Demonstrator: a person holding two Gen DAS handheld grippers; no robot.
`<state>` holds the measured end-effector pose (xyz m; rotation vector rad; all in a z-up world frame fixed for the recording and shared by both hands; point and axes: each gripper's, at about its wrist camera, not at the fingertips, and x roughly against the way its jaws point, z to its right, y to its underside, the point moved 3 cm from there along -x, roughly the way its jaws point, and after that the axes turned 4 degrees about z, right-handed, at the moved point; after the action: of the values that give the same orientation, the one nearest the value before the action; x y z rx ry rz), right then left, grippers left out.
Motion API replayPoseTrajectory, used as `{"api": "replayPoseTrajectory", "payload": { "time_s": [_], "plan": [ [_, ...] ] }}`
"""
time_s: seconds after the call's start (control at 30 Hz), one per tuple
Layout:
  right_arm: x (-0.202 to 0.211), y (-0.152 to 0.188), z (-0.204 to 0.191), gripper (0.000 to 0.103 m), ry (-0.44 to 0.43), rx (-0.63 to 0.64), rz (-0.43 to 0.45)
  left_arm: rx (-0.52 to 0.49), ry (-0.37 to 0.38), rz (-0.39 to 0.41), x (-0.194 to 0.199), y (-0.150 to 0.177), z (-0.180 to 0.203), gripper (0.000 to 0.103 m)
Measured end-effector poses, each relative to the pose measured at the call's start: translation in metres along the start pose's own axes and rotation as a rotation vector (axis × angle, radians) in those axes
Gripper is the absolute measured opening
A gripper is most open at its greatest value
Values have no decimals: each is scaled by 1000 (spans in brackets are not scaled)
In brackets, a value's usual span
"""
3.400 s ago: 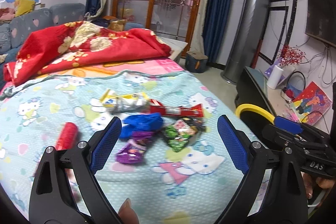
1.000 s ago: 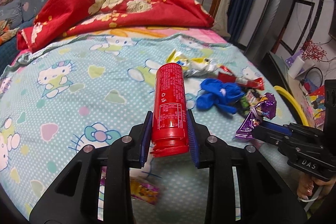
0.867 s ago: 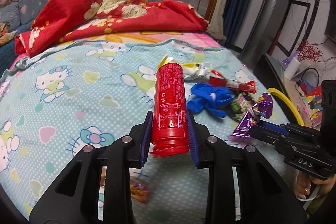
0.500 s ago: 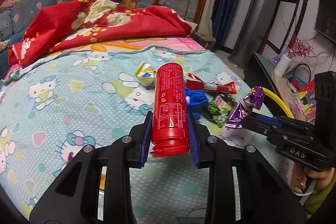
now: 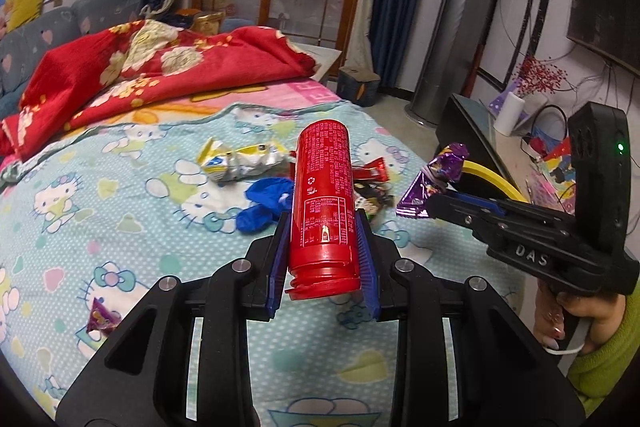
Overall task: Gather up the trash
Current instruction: 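Carry the red can and purple wrapper over the yellow bin with both tools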
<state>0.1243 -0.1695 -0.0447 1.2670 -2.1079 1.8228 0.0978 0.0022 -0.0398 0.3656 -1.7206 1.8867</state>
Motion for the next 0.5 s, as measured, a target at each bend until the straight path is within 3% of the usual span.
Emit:
{"api": "replayPoseTrajectory", "payload": {
  "time_s": [0.5],
  "plan": [
    [26,-12,41,20,79,-61,82,-36,54,-1,-5,-3,34,24]
  ]
}}
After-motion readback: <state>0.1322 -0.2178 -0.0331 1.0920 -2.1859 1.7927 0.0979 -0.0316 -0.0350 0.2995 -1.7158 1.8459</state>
